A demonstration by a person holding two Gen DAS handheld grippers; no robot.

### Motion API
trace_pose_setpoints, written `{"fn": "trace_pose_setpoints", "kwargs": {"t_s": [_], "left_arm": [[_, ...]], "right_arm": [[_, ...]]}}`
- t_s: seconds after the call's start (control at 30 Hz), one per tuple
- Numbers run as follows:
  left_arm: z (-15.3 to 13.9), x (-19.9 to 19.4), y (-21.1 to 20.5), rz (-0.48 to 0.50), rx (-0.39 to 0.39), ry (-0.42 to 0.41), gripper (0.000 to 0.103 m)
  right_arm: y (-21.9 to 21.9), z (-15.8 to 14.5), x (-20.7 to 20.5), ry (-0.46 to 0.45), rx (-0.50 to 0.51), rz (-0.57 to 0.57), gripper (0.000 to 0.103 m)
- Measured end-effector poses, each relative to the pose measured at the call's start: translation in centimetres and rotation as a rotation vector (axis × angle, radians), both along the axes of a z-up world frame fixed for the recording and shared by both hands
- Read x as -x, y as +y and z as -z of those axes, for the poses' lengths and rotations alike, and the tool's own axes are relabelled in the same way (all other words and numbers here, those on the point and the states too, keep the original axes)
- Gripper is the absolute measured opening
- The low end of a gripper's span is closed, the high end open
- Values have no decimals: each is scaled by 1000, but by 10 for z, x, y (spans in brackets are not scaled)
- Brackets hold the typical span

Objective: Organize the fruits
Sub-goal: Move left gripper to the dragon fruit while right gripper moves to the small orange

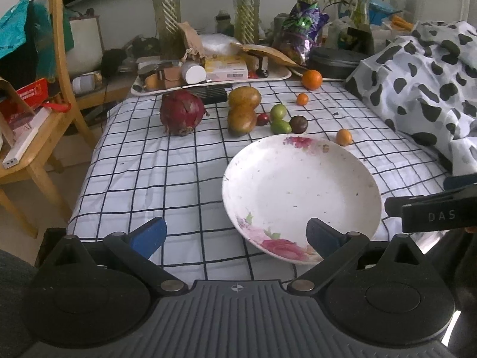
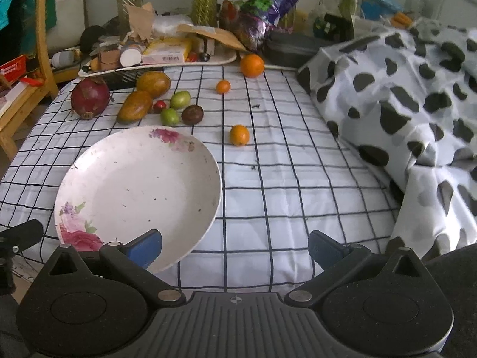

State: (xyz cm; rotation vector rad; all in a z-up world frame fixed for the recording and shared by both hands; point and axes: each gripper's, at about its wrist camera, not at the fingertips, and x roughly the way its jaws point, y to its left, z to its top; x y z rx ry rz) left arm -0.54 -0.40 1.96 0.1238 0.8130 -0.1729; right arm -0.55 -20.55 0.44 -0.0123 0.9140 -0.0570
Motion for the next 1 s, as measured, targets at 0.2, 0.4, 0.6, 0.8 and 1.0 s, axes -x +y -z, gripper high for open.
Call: {"fn": "trace_pose_setpoints", "kwargs": {"t_s": [0.2,0.4,0.6,0.8,1.0], "left_arm": [[3,0,-3,38,-1,-1,102],[7,-2,2,55,23,12,102],[9,-9,8,54,79,21,102],[10,-20,9,77,113,15,102],[9,-34,8,100,75,-27,102]], "right_arm": [[8,-8,1,-23,30,-33,103],[12,-3,-4,-15,-7,-65,103],[13,-4,-5,-60,-20,-79,103],[5,2,-17,-76,-43,-55,103],[-3,8,-29,-151,-17,-42,103]]}}
